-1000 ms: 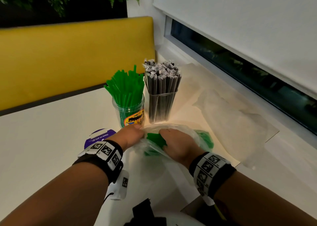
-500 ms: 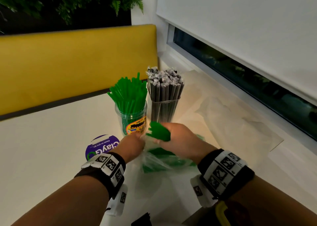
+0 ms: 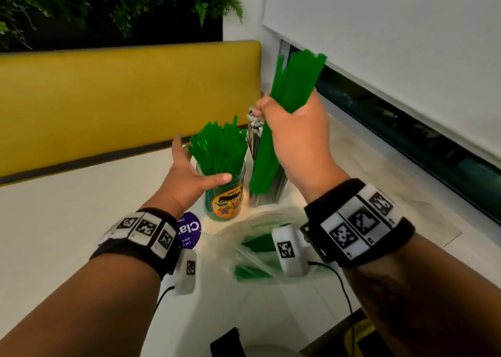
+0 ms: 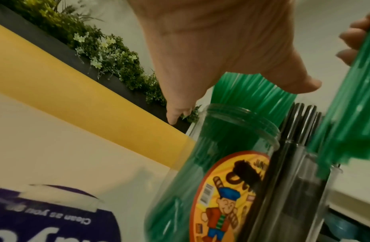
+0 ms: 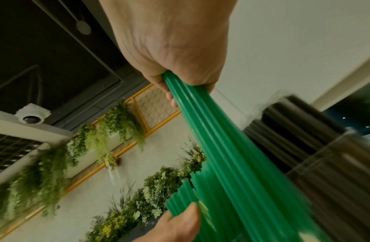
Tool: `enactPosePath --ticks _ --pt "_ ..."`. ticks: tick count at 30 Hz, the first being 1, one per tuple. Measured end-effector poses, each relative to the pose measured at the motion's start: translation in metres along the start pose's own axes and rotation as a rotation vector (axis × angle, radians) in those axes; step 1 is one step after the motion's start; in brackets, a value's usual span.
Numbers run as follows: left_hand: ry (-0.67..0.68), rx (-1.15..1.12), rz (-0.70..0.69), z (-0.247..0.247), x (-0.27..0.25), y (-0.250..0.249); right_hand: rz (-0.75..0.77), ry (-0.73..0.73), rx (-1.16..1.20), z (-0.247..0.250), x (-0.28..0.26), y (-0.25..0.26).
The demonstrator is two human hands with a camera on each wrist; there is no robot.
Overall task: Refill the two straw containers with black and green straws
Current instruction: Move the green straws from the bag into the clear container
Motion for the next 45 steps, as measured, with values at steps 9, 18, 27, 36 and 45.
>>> enactPosePath --ticks 9,18,27,36,45 --pt "0.049 -0.077 -0.059 -0.014 0.017 0.007 0.105 0.108 -0.148 -0.061 0.016 0.018" --pt "0.039 -0.151 -0.068 -0.012 0.018 0.011 0.122 0.103 -0.11 -0.088 0.022 0.016" --pt "0.103 -0.191 -0.101 -0.016 0.018 0.012 -0.138 -0.082 0.049 -0.064 -0.012 -0.046" --pt "0.044 -0.16 -0.117 -0.014 0.02 0.014 -0.005 0.089 0.014 -0.081 0.011 0.018" --pt "0.205 -0.057 -0.107 -0.012 0.02 0.014 -0.021 -0.027 0.01 -0.073 0.034 -0.005"
Point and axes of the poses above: each hand's wrist, its own x-axis towards the middle knuckle, its own z-axis out of the back of the hand, y = z × x, the point moved 5 cm from there along x, towards the middle knuckle, and after that the axes turned 3 degrees about x, right-handed, at the moved point
